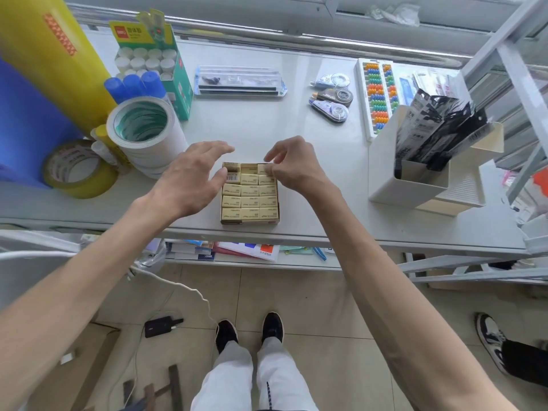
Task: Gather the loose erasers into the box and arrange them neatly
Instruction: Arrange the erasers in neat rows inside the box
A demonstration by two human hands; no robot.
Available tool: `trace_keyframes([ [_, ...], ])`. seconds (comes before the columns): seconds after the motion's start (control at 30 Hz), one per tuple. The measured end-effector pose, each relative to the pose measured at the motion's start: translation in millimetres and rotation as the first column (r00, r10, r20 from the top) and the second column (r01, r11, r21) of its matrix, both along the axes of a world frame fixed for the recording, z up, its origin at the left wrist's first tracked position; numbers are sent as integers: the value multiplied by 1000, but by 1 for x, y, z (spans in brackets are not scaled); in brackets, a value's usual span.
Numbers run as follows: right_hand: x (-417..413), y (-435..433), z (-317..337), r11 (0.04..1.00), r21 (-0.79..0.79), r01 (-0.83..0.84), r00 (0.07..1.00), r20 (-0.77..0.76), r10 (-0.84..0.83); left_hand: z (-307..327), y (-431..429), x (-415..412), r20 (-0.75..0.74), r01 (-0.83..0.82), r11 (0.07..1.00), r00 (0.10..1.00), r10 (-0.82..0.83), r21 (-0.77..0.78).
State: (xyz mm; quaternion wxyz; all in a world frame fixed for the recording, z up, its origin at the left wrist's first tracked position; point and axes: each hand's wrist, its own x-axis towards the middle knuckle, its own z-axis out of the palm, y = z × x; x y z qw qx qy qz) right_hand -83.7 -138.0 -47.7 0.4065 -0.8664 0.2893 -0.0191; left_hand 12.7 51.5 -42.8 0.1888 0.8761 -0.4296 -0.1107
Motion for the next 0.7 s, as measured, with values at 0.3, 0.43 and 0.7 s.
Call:
trace_keyframes([
  [0.3, 16, 24, 9, 989, -18, -144, 986, 77, 145, -1, 4, -1, -17, -35, 999, 999, 35, 7],
  [0.43, 26, 41, 0, 988, -11, -155, 987, 48, 155, -1, 6, -2, -122, -106, 994, 987, 101, -34],
  [0.7, 17, 25, 9, 998, 59, 20, 981, 193, -31, 0, 11, -2, -133, -119, 993, 984, 116, -21],
])
